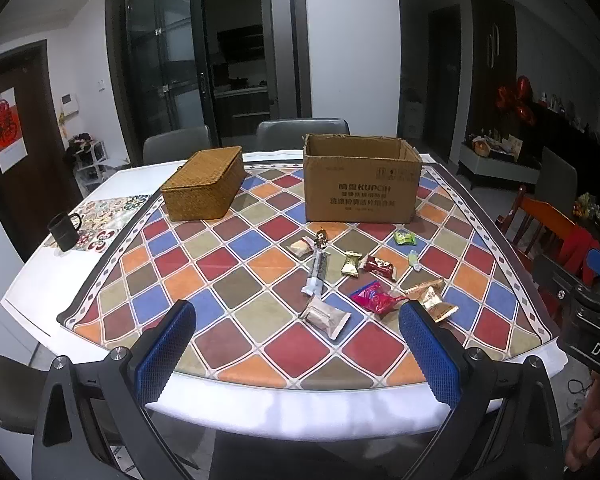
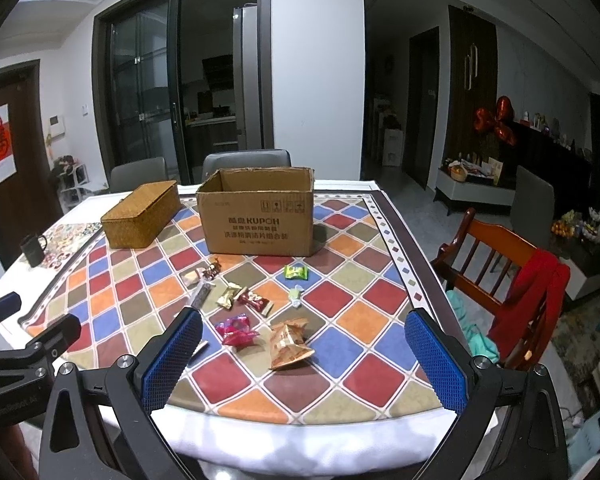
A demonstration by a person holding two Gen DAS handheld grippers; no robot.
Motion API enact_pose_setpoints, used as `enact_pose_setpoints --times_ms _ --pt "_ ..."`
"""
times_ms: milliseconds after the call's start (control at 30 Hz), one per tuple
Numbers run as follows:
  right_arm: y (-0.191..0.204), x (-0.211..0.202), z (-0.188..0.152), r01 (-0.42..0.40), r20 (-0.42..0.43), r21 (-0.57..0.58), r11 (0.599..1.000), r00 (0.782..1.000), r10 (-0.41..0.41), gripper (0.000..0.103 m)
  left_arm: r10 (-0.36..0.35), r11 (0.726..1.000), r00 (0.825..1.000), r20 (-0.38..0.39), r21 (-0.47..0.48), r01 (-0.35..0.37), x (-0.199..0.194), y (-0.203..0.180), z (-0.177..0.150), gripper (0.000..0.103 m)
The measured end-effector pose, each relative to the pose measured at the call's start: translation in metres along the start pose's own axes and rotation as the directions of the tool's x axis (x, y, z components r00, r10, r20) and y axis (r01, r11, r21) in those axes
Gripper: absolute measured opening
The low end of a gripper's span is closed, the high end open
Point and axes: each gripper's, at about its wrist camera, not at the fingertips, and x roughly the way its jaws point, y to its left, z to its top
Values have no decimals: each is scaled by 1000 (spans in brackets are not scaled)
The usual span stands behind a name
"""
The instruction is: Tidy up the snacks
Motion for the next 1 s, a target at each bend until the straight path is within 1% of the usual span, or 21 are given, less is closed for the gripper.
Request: enact_pose_setpoints --times_ms 433,633,1000 --pt "3 23 -4 4 -26 2 1000 1000 -4 102 -11 1000 1000 -16 11 11 22 0 -1 103" --pt "3 37 -7 11 -45 4 1000 999 -11 102 -23 999 999 -41 24 24 39 -5 -2 103" --pt "4 67 -14 11 -95 -1 1000 995 -11 102 -20 997 996 -82 67 25 76 -12 -8 103"
